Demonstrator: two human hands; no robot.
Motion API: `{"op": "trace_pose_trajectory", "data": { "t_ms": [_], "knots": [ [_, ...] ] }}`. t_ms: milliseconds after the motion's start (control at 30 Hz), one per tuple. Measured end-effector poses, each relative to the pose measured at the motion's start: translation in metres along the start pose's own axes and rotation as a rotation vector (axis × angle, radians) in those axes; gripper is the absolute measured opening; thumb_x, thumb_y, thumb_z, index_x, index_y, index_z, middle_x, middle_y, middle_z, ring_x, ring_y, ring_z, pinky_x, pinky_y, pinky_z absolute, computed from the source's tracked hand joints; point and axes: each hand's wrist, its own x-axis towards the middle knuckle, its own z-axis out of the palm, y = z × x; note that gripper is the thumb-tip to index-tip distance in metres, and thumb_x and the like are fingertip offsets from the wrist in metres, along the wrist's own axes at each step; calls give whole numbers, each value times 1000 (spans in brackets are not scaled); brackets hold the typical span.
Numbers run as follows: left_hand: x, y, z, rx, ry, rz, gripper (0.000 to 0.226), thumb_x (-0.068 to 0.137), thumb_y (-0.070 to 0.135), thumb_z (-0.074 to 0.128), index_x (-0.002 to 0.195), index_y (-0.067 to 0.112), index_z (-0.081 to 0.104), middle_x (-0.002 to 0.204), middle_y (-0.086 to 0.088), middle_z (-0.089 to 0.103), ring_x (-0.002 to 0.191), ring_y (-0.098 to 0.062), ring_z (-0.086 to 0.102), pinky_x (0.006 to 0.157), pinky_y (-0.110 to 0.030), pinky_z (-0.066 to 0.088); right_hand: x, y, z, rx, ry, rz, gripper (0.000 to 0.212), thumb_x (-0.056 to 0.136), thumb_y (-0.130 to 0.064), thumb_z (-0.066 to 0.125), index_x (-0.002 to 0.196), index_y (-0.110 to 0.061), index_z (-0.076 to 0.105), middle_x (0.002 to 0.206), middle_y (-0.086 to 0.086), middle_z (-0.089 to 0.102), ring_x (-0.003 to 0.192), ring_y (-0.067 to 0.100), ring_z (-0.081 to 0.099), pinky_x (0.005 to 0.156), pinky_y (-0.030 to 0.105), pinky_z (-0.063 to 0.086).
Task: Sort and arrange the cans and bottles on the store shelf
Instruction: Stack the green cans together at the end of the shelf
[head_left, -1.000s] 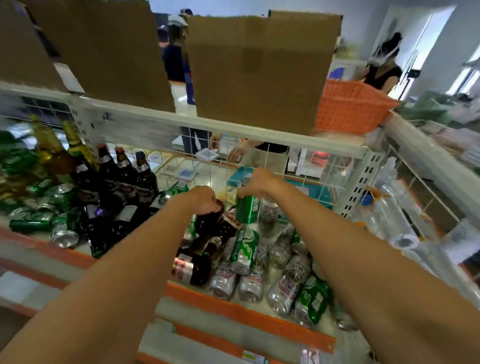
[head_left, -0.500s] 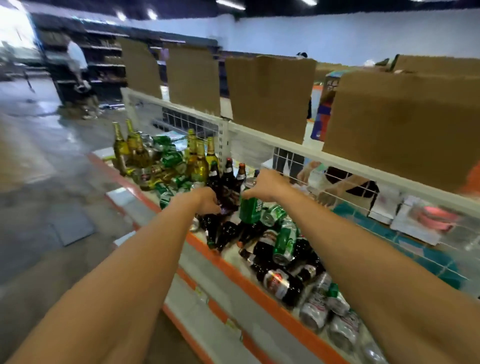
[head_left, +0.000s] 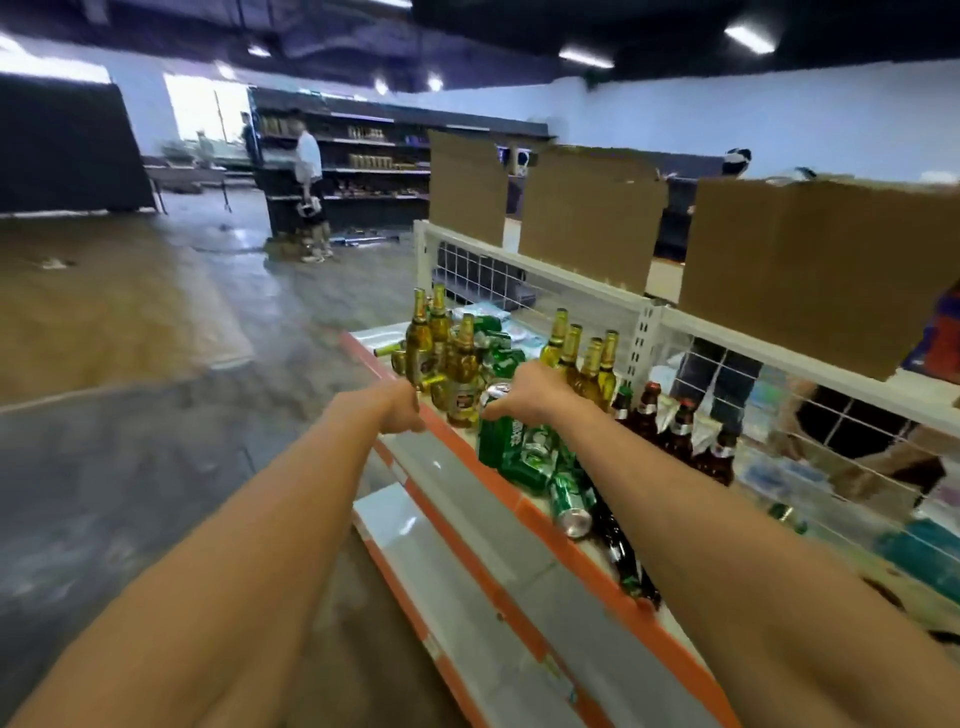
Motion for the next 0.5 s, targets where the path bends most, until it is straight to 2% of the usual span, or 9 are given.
{"op": "trace_pose_trajectory", "data": {
  "t_ms": [200, 300, 433, 500],
  "knots": [
    [24, -102, -22, -42, 28, -60, 35, 92, 32, 65, 121, 12, 66, 123, -7, 64, 106, -25, 60, 93, -35, 48, 63, -92, 32, 95, -42, -75, 38, 81, -40, 77, 75, -14, 49, 74, 1, 51, 61, 14, 47, 49, 25, 33],
    [44, -142, -25, -63, 23, -98, 37, 92, 34, 64, 123, 12, 66, 124, -7, 64, 111, -26, 59, 98, -37, 47, 101, -129, 49, 136, -79, -113, 36, 81, -39, 78, 81, -13, 52, 77, 1, 51, 62, 13, 45, 50, 25, 34],
    [77, -189, -25, -27, 7, -140, 40, 94, 37, 61, 123, 11, 65, 127, -9, 62, 116, -28, 57, 97, -36, 45, 160, -173, 71, 138, -93, -170, 40, 79, -42, 78, 94, -11, 58, 80, 3, 55, 67, 14, 49, 55, 26, 42],
    [94, -213, -27, -28, -4, -186, 38, 93, 37, 63, 122, 12, 66, 127, -9, 62, 115, -29, 58, 95, -36, 47, 192, -191, 82, 136, -110, -198, 43, 81, -42, 77, 100, -9, 57, 83, 3, 55, 68, 13, 50, 53, 24, 40]
  ]
}}
